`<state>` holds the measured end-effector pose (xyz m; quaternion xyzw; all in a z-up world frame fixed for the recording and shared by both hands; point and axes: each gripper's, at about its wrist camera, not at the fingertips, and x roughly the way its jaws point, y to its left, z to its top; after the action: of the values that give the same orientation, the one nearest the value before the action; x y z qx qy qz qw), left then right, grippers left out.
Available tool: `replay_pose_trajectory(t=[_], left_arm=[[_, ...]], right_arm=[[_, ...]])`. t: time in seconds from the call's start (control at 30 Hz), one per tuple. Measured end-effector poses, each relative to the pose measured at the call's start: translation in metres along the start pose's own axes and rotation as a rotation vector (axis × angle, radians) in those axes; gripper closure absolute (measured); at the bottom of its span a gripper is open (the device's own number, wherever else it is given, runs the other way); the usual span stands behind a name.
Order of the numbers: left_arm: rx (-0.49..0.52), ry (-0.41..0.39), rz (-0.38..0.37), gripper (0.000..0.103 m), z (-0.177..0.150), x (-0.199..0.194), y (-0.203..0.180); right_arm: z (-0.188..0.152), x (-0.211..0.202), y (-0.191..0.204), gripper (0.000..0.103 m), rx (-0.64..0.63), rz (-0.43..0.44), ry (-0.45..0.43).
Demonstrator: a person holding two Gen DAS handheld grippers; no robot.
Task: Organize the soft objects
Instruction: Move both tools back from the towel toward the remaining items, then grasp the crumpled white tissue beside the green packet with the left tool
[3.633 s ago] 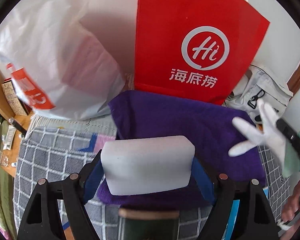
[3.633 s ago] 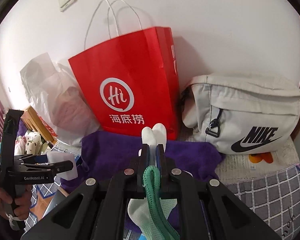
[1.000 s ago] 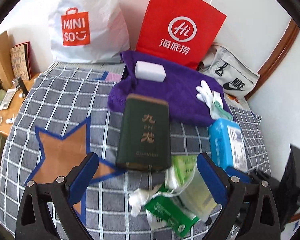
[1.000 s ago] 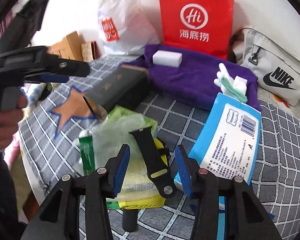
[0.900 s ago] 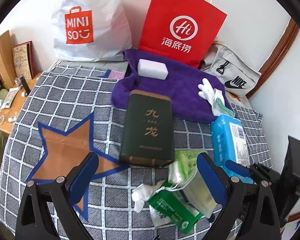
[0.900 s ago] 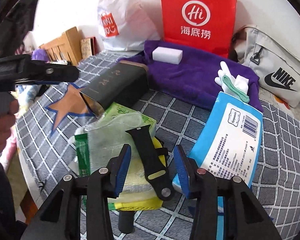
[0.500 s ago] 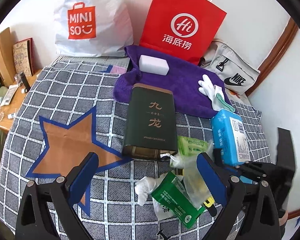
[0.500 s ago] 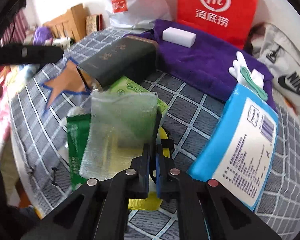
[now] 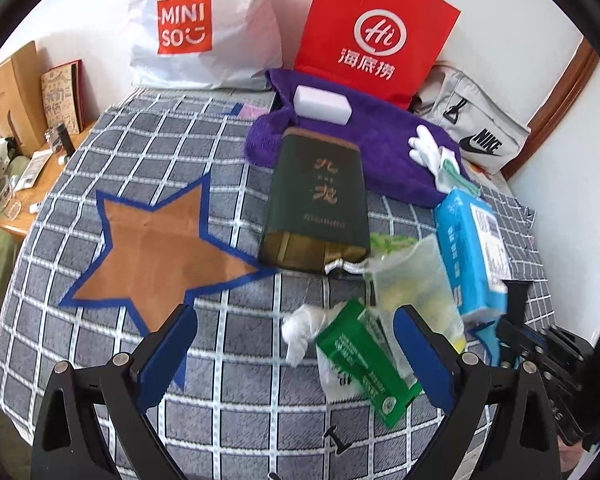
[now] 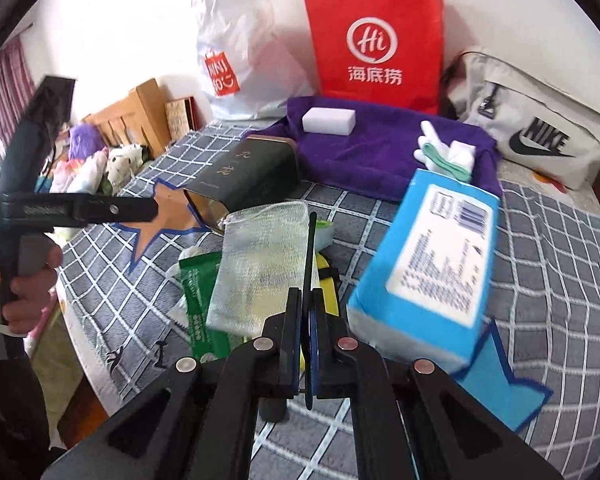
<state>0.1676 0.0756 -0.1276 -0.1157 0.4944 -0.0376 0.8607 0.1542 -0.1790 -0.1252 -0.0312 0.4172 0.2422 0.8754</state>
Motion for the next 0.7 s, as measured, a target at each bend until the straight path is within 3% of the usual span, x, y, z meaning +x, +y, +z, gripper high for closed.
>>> replay_pose_trajectory(t=[0.23,0.37,0.57,0.7], left_arm=[[0.006,0.034,0.051,0.005,-0.023,0.015,-0.002],[-0.023,0.012,0.081,0.007,-0.026,0.022,0.005],[-0.067,-0.009,0.066,0.015,-0.017,0.037,0.01],[-0.046,0.03,0.064,0.03,-0.017,0.058,0.006]], right_arm=[[-0.038,-0.014,-0.013,0.1,0.05,-0.056,0.0],[-0.058,-0.012,-0.033,0.099,0.113,-0.096,0.021],[-0.074,-0.005,-0.047,0.099,0.147,-0.129,0.035],[-0.078,0.003,-0.047,0.099,0.152,-0.138,0.053]])
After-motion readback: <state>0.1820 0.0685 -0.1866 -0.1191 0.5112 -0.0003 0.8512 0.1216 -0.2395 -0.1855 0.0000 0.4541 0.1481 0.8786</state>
